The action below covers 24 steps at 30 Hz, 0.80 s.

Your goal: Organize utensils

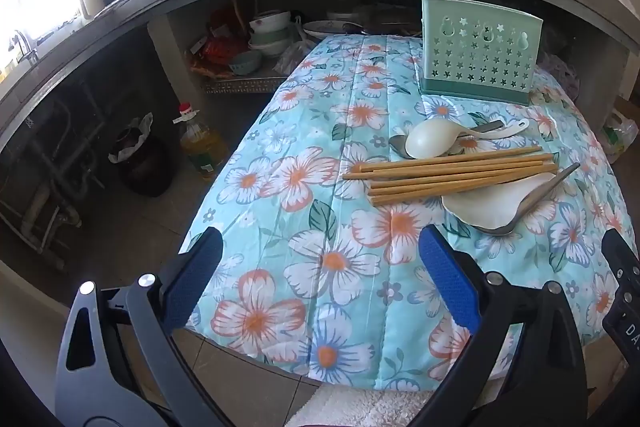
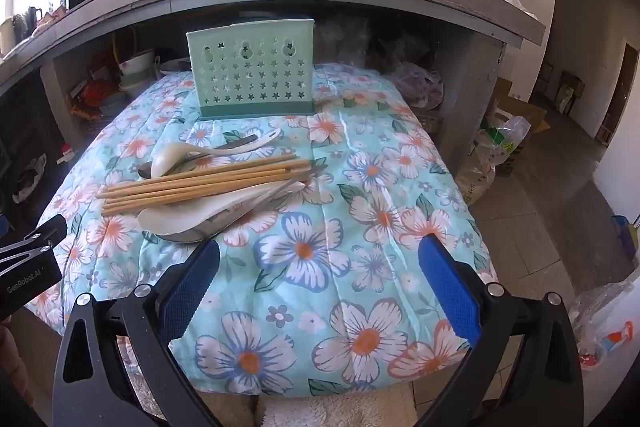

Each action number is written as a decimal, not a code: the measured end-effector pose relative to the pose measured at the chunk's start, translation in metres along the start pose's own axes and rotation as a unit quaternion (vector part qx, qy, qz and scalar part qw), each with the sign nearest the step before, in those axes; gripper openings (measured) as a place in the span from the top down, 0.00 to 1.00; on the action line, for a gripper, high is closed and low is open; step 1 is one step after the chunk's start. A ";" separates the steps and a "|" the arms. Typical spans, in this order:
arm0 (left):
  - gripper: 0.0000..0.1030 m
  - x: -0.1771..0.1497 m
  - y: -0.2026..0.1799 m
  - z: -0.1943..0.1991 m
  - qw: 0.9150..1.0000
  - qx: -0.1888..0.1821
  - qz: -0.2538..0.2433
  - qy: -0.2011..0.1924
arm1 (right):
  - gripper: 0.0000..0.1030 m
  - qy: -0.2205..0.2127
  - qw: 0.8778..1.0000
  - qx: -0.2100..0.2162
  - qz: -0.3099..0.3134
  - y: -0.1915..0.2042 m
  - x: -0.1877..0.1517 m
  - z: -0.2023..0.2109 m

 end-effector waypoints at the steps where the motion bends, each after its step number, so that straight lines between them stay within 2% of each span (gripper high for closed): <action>1: 0.08 0.000 0.000 0.000 1.000 -0.001 0.000 0.001 | 0.06 0.000 1.000 0.000 0.001 0.000 0.000 0.000; 24: 0.08 0.003 -0.001 0.006 1.000 -0.003 -0.011 -0.012 | 0.06 -0.007 1.000 -0.001 -0.007 -0.005 0.003 0.004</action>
Point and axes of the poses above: each gripper's, at about its wrist camera, not at the fingertips, and z roughly against the way its jaws point, y to its left, x to its top, the point moved 2 cm from there along -z, roughly the way its jaws point, and after that the axes turned 2 degrees about y, right-handed, at the moved point
